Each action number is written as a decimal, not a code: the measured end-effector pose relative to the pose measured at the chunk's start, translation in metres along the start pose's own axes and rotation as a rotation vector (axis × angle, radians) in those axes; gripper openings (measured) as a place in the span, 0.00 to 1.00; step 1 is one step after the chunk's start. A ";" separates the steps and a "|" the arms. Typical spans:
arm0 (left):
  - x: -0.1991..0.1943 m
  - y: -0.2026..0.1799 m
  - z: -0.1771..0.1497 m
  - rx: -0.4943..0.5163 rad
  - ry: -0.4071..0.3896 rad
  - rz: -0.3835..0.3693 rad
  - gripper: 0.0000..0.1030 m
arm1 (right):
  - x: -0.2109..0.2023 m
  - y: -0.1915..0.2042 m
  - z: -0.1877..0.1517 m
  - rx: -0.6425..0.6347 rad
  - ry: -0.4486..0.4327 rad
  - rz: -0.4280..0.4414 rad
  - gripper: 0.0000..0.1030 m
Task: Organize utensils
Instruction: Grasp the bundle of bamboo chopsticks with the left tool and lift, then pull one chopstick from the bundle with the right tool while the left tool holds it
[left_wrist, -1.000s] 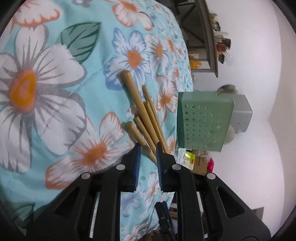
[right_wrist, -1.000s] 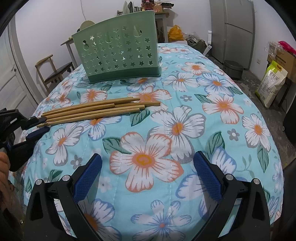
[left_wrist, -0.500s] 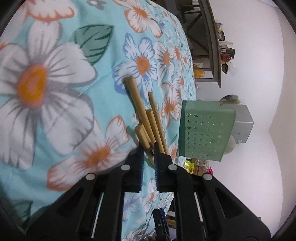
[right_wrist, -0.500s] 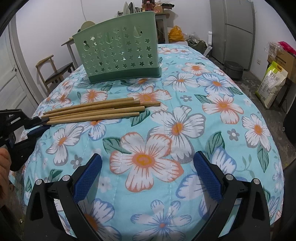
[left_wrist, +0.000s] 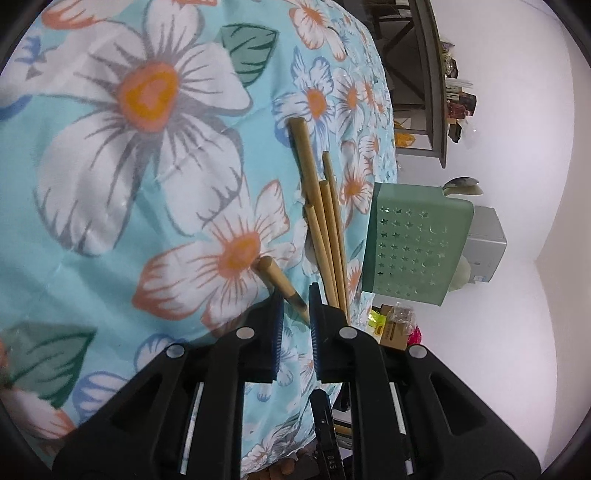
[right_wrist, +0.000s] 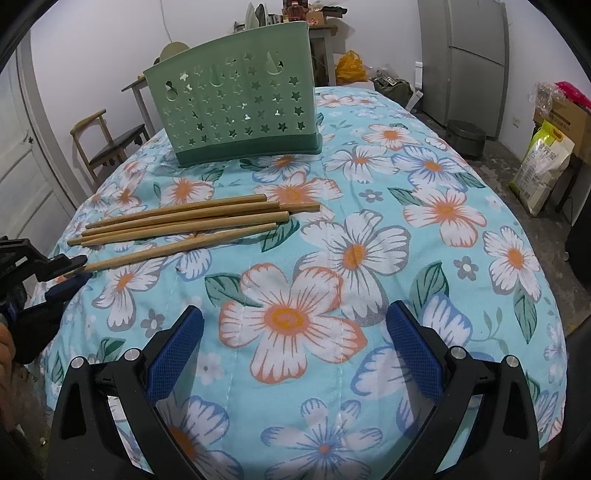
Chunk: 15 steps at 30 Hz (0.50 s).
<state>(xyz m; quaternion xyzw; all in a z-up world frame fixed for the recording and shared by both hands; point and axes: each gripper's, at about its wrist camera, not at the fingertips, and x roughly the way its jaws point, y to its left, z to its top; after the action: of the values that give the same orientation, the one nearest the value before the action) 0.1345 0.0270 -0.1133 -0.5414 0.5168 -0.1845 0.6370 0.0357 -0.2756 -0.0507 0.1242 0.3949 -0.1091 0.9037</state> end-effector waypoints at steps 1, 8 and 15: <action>0.002 -0.001 0.000 0.005 -0.004 0.004 0.12 | 0.000 0.000 0.000 0.000 -0.002 -0.002 0.94; 0.012 -0.011 -0.002 0.045 -0.044 0.018 0.12 | -0.001 0.001 -0.002 -0.011 -0.009 -0.001 0.94; 0.013 -0.017 -0.005 0.109 -0.075 0.016 0.11 | -0.001 0.000 -0.003 -0.045 -0.003 0.020 0.94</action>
<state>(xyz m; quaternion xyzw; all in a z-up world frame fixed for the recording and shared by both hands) 0.1411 0.0085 -0.1041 -0.5084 0.4858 -0.1868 0.6860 0.0327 -0.2749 -0.0519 0.1075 0.3945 -0.0911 0.9080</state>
